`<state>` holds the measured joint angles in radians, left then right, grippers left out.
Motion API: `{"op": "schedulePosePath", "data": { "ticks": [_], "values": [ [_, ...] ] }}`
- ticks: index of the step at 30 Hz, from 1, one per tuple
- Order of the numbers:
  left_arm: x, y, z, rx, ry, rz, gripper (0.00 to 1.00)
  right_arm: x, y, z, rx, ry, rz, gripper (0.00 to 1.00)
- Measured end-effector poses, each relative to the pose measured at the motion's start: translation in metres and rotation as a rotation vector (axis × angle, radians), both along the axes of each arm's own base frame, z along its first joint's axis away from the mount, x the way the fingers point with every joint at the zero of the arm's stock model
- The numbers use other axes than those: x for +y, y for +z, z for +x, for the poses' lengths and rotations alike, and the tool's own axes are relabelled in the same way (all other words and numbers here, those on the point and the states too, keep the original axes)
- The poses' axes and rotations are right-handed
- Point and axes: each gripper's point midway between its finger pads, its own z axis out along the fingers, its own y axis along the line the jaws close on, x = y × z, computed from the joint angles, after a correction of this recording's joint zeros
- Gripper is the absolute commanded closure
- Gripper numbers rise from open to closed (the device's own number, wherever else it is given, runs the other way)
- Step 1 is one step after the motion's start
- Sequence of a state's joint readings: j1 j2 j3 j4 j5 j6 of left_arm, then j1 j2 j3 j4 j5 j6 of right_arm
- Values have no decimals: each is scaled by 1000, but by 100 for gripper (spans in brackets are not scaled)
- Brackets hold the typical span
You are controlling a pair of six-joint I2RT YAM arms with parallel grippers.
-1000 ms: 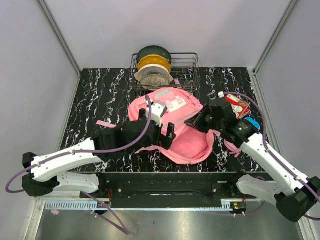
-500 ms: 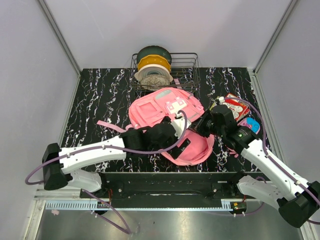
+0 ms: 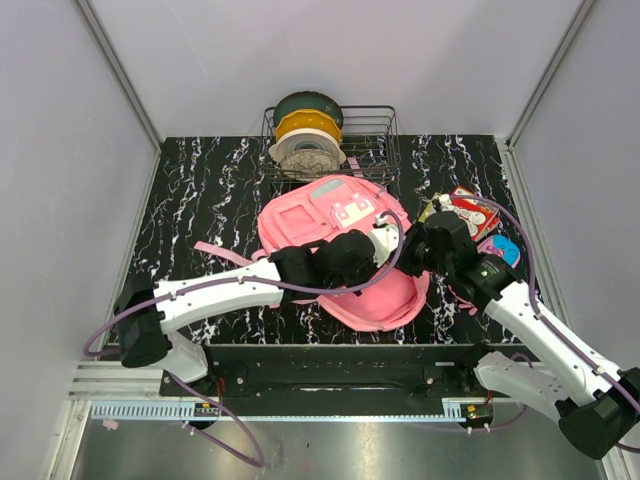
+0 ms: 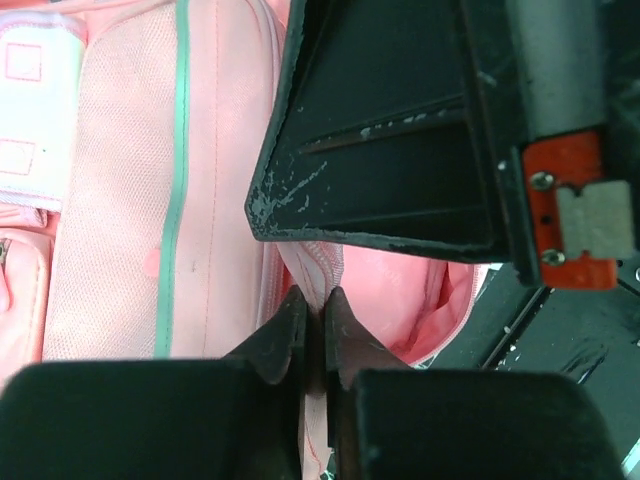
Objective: Pack the student bag
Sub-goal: Unzip the student bag at the center of the board, then pick up the book from the center of the board.
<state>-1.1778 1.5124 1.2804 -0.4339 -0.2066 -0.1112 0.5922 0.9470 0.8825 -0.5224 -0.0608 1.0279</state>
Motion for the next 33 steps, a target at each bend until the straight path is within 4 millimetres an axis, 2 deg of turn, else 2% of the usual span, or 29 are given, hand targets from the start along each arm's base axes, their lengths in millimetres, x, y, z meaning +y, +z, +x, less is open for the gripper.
{"op": "schedulePosePath", "data": {
  "ticks": [3, 4, 5, 6, 7, 8, 11, 13, 16, 18, 20, 23, 26, 27, 28, 33],
  "values": [
    [0, 2, 1, -3, 11, 1, 100, -2, 2, -1, -13, 1, -5, 97],
    [1, 2, 2, -6, 19, 1, 100, -3, 3, -1, -17, 0, -6, 93],
    [1, 3, 3, -9, 28, 0, 100, -3, 4, -1, -21, -2, -9, 84],
    [2, 3, 3, -12, 34, 0, 100, -4, 5, -1, -23, -3, -11, 72],
    [2, 3, 4, -14, 40, 0, 100, -5, 5, 0, -27, -3, -17, 45],
    [3, 2, 3, -15, 46, 4, 100, -5, 6, 1, -30, -10, -17, 38],
    [11, -3, 2, -8, 69, 23, 100, -11, 18, 8, -74, -46, -23, 26],
    [20, -3, 2, -13, 91, 32, 100, -19, 27, 11, -111, -86, -25, 22],
    [36, 8, 7, -32, 142, 25, 100, -35, 38, 11, -158, -150, -40, 15],
    [46, 16, 13, -42, 187, 14, 100, -49, 41, 10, -175, -198, -69, 9],
    [60, 22, 19, -48, 241, 13, 100, -64, 39, 12, -174, -247, -119, 7],
    [83, 29, 26, -60, 309, 18, 100, -102, 29, 33, -136, -358, -223, 5],
    [102, 35, 25, -66, 344, -2, 100, -153, 2, 61, -33, -485, -314, 4],
    [107, 36, 24, -67, 352, -10, 100, -163, -16, 71, 26, -488, -341, 4],
    [111, 37, 23, -67, 362, -16, 100, -182, -26, 78, 67, -533, -352, 3],
    [126, 40, 18, -53, 395, -33, 100, -230, -85, 101, 258, -573, -349, 2]
  ]
}}
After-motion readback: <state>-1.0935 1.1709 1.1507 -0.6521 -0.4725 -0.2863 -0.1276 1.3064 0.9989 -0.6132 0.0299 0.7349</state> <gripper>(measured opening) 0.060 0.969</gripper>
